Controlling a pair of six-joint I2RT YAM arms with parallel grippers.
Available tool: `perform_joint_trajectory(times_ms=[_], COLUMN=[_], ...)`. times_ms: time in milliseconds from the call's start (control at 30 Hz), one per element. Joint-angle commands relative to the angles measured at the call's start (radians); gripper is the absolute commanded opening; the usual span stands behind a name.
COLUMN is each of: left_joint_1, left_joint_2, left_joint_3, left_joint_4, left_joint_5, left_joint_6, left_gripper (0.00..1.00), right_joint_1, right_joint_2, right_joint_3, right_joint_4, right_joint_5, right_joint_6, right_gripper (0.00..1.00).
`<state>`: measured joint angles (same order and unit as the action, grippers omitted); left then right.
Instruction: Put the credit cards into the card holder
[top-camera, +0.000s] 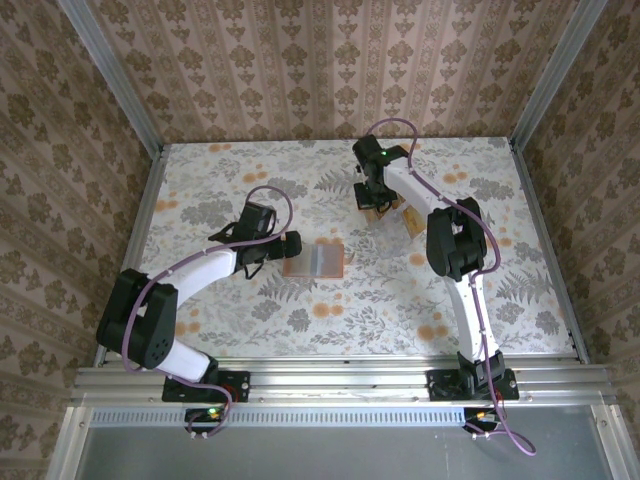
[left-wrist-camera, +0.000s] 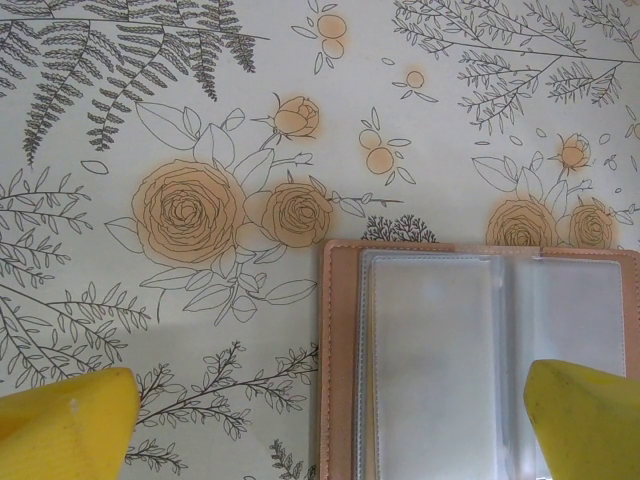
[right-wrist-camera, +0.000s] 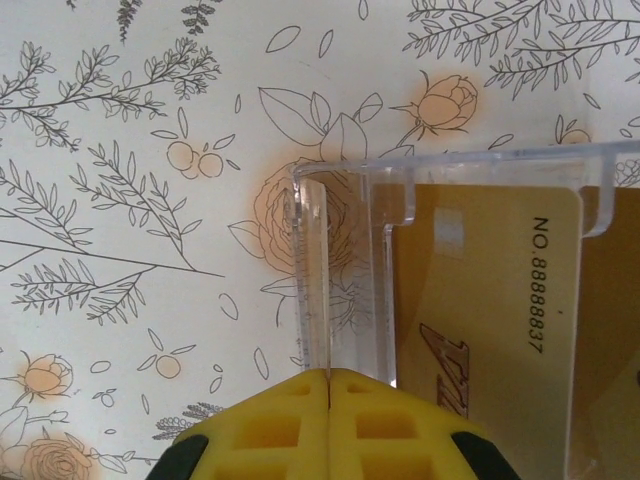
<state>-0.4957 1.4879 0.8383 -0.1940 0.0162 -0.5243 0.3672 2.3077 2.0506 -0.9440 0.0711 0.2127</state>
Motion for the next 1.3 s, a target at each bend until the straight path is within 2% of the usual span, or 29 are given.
perform_joint_trajectory(times_ms=[0,233,533,700,900,1067,1267], left_joint_1=[0.006,0.006,0.015,0.028,0.031,0.011,-0.03], left_joint_2=[0.003,0.009,0.032,0.066,0.071,0.09,0.125], left_joint_3=[-0.004,0.001,0.017,0.029,-0.012,-0.025,-0.046], left_joint_4=[0.005,0.0,-0.025,-0.041,0.057,0.131,0.2], left_joint_5=[0.01,0.011,-0.028,-0.044,0.033,0.085,0.076], left_joint_6=[-0.009,-0.004,0.036,0.077,0.097,0.074,0.016], left_gripper=[1.0,1.0,1.0,1.0,1.0,1.0,1.0], right_joint_1=[0.0,-0.002,0.002,0.01,0.012,0.011,-0.009], right_joint_2=[0.012,-0.006,-0.151,-0.273,-0.416,-0.501,-0.578], right_joint_3=[0.033,0.072,0.025,-0.106,-0.35,-0.537,-0.695], right_joint_4=[-0.045,-0.073,-0.03,0.077,0.279,0.399,0.499], right_joint_5=[-0.011,-0.037,-0.111,-0.2,-0.329,-0.361,-0.391], right_joint_6=[-0.009,-0.044,-0.011,0.059,0.174,0.218,0.24], right_gripper=[0.01,0.0,0.0,0.0,0.0,0.0,0.0])
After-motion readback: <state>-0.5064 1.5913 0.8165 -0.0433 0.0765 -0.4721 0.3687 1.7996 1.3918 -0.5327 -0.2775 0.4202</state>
